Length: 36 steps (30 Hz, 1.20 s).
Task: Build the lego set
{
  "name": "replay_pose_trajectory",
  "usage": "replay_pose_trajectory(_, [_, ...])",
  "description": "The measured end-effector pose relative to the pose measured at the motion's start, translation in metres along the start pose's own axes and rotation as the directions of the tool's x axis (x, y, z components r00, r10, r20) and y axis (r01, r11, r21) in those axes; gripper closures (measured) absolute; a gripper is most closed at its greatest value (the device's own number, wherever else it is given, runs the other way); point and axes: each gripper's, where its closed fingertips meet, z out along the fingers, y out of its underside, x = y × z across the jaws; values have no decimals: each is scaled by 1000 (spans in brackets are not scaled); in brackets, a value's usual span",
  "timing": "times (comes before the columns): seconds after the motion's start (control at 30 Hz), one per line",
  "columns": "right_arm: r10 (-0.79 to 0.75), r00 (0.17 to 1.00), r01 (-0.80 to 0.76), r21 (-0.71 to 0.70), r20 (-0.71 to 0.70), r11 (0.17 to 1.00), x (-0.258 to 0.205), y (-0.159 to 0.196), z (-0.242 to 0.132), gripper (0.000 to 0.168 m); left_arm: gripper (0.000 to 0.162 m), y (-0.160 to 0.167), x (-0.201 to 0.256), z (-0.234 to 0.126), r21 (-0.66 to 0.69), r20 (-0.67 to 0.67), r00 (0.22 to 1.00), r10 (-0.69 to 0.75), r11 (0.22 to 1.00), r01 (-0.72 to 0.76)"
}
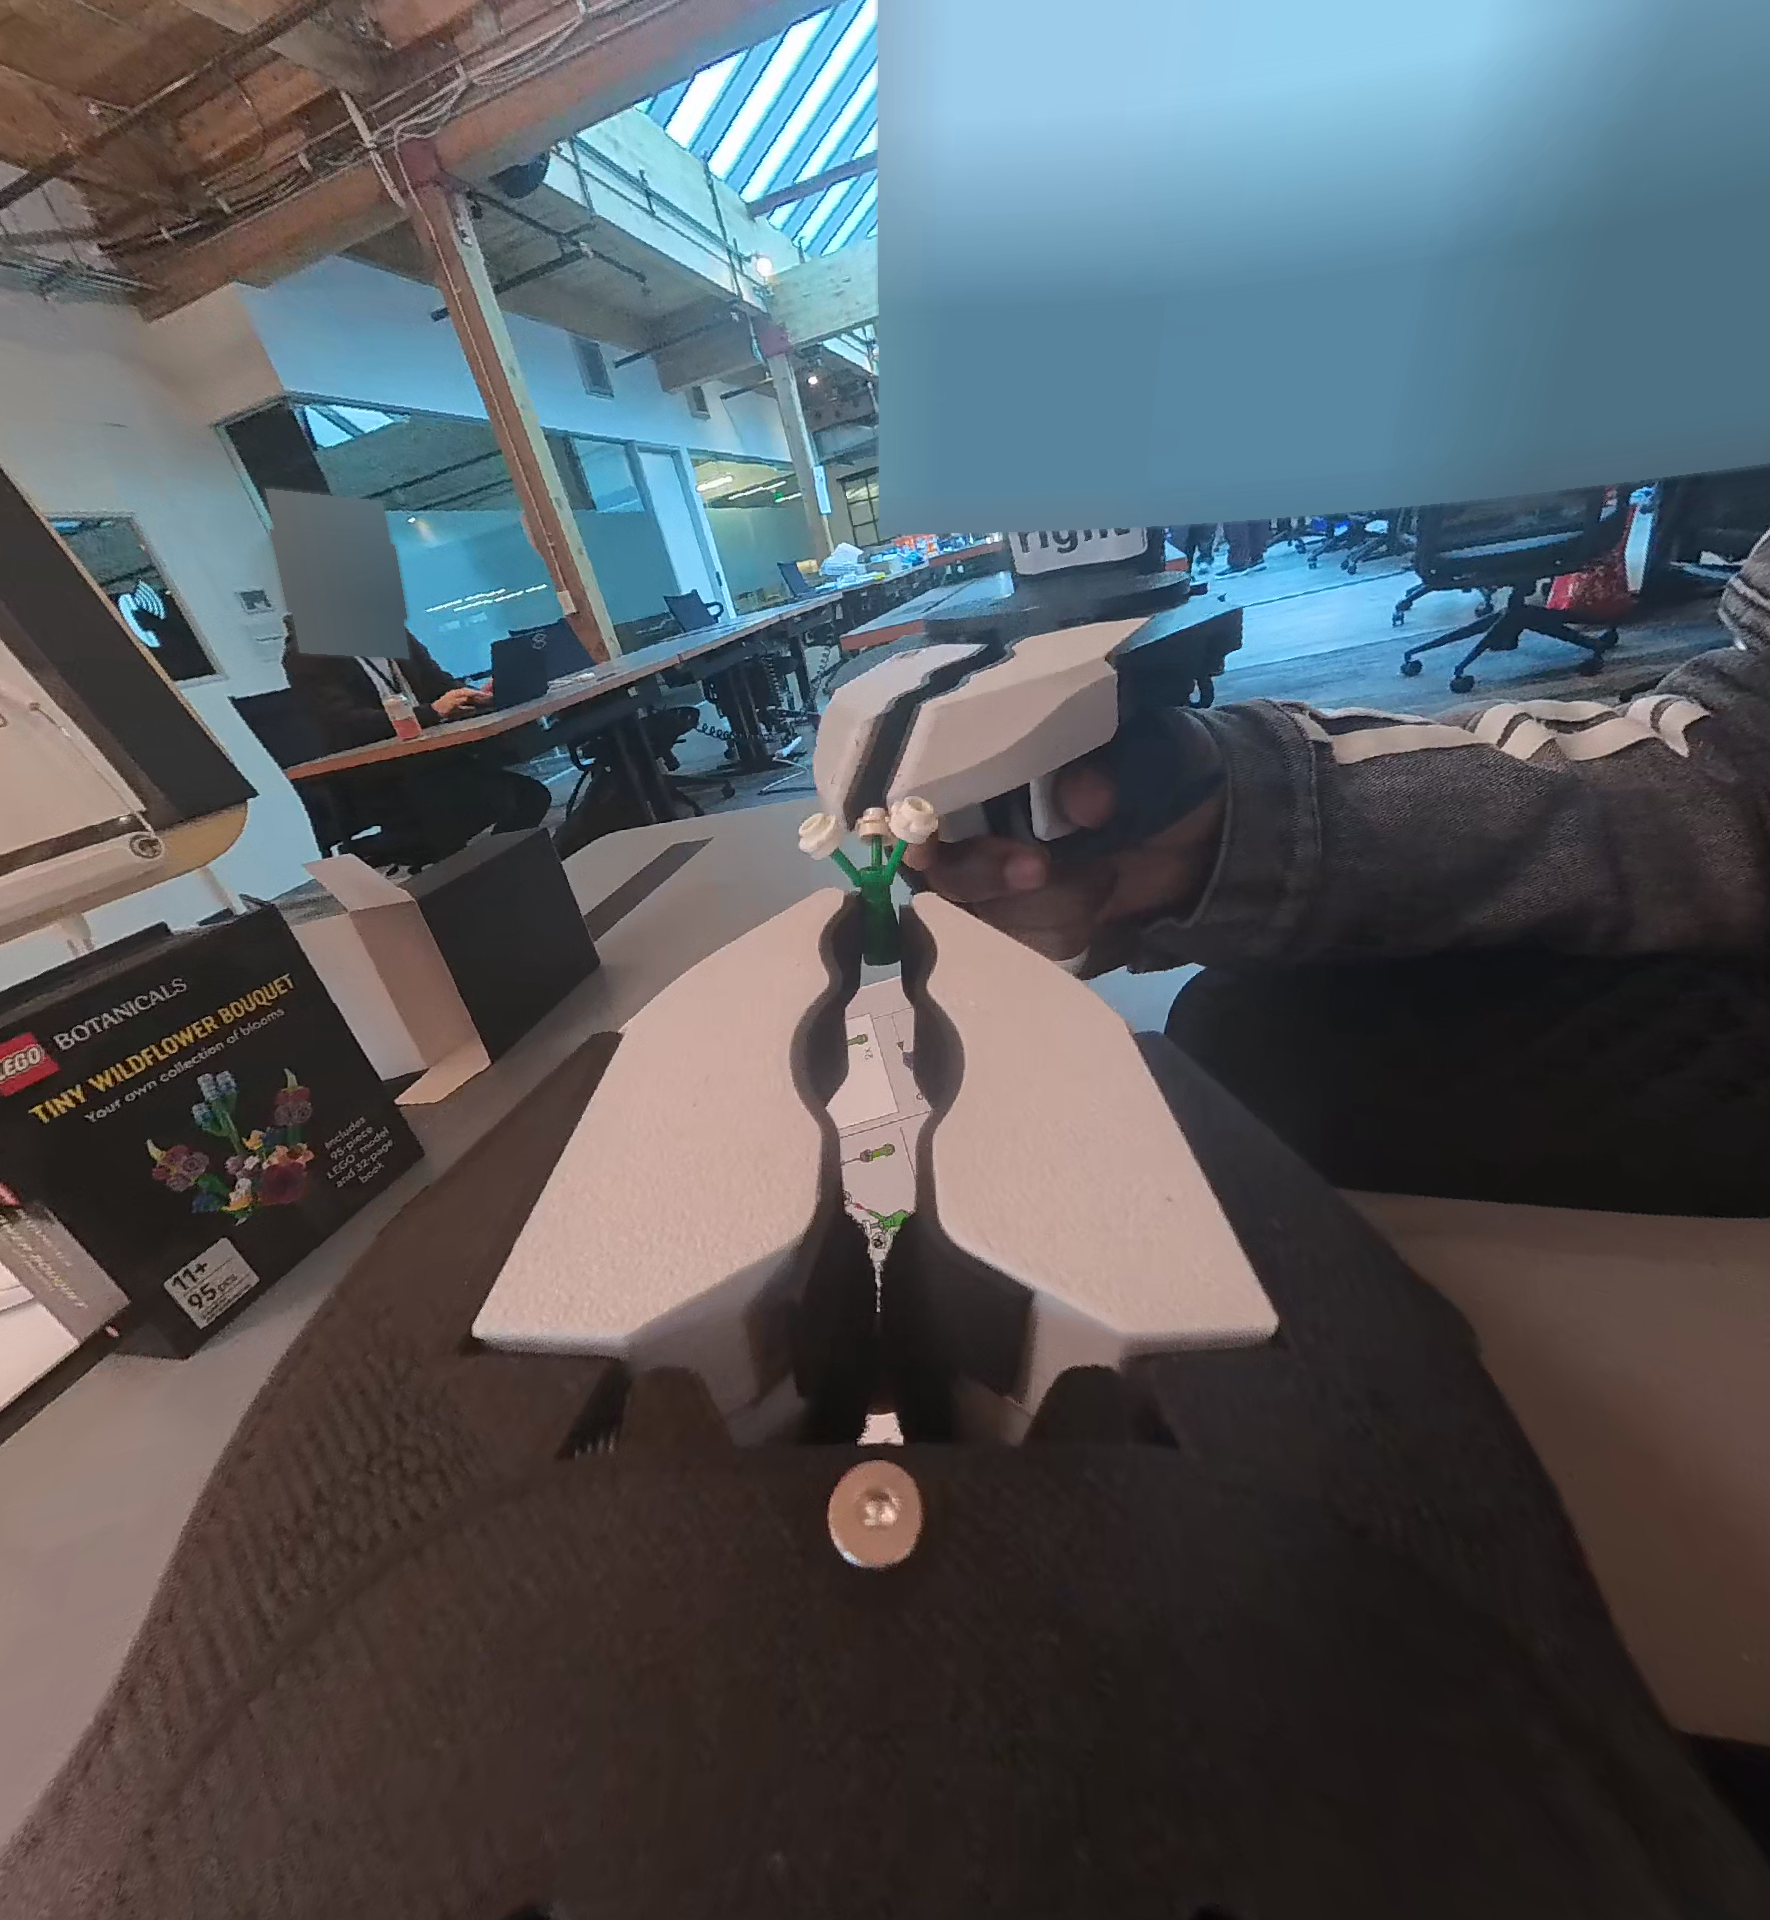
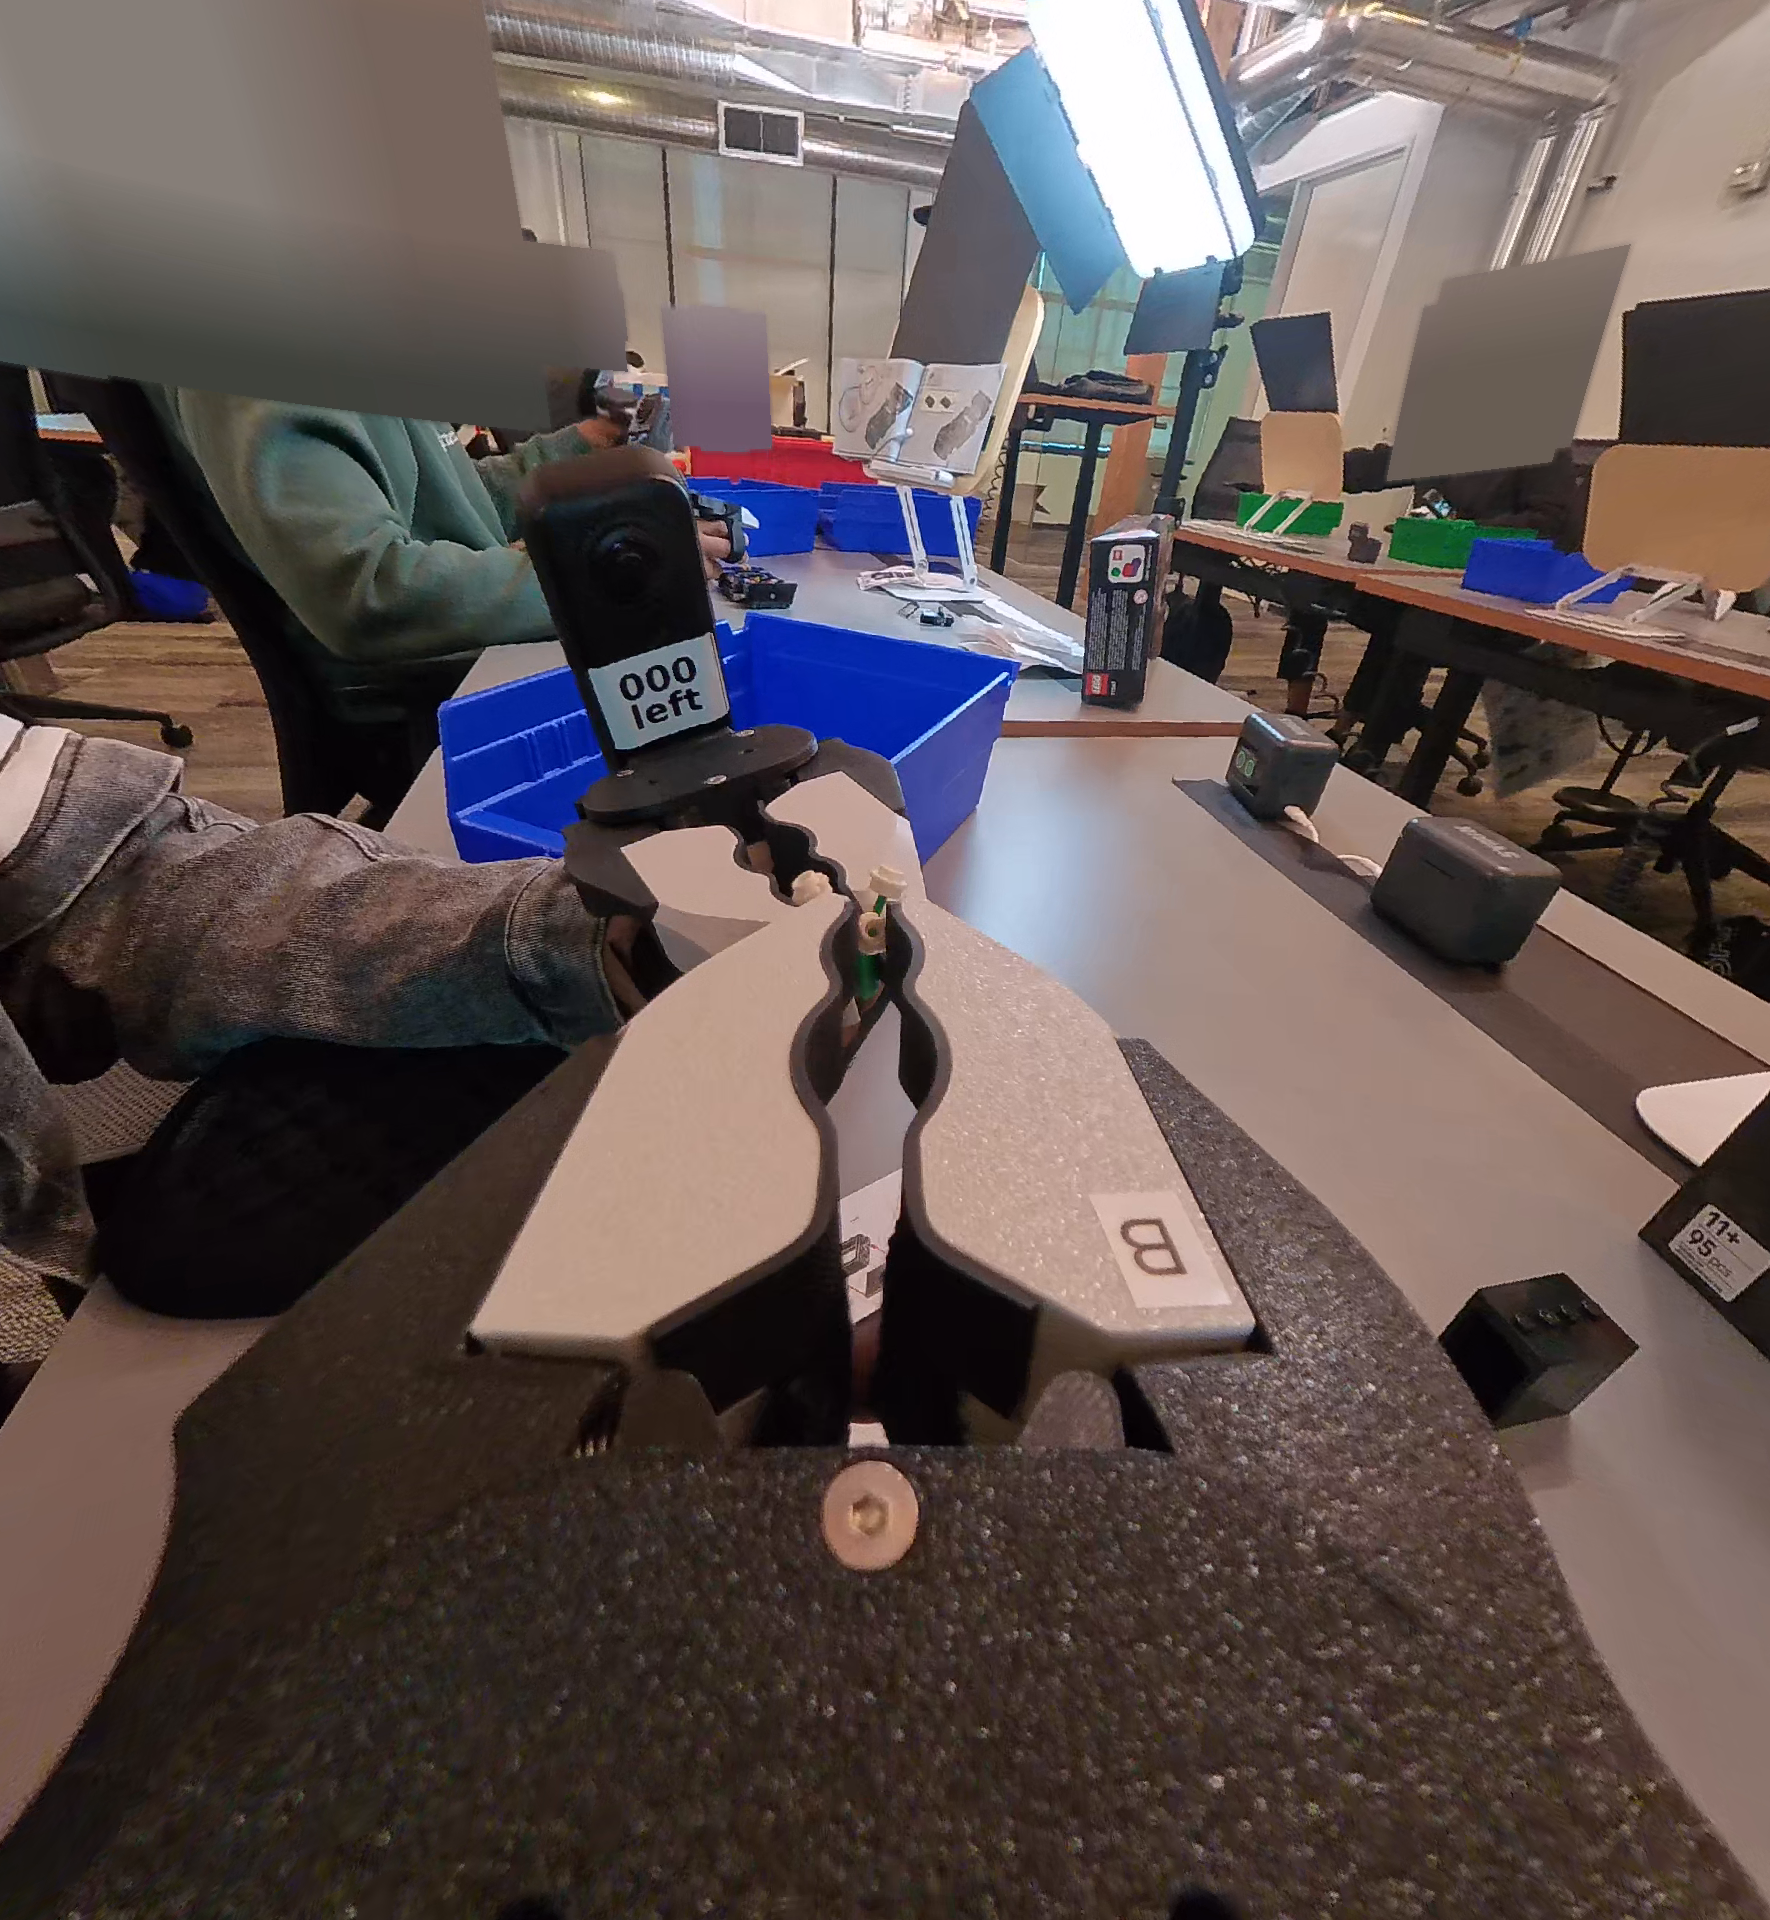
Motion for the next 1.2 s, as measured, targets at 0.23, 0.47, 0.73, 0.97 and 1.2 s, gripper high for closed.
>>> replay_pose_trajectory(0.23, [11,1000,-11,4,6,1000,0,0,0,164,155,0,0,1,-2,1,1000,0,1000,0])
replay_pose_trajectory(0.47, [25,1000,-25,69,3,997,2,-8,-4,157,155,-2,-7,-1,30,15,997,-76,997,76])
replay_pose_trajectory(0.73, [39,999,-39,74,-4,996,4,-6,-2,157,154,11,-6,3,-50,22,998,-66,997,67])
replay_pose_trajectory(0.97, [-15,999,15,-1,-43,1000,6,6,2,165,154,12,-7,3,-58,27,997,-69,996,71])
replay_pose_trajectory(1.2, [-14,998,13,-9,-56,1000,9,7,2,165,154,13,-8,3,-60,30,997,-78,995,79])
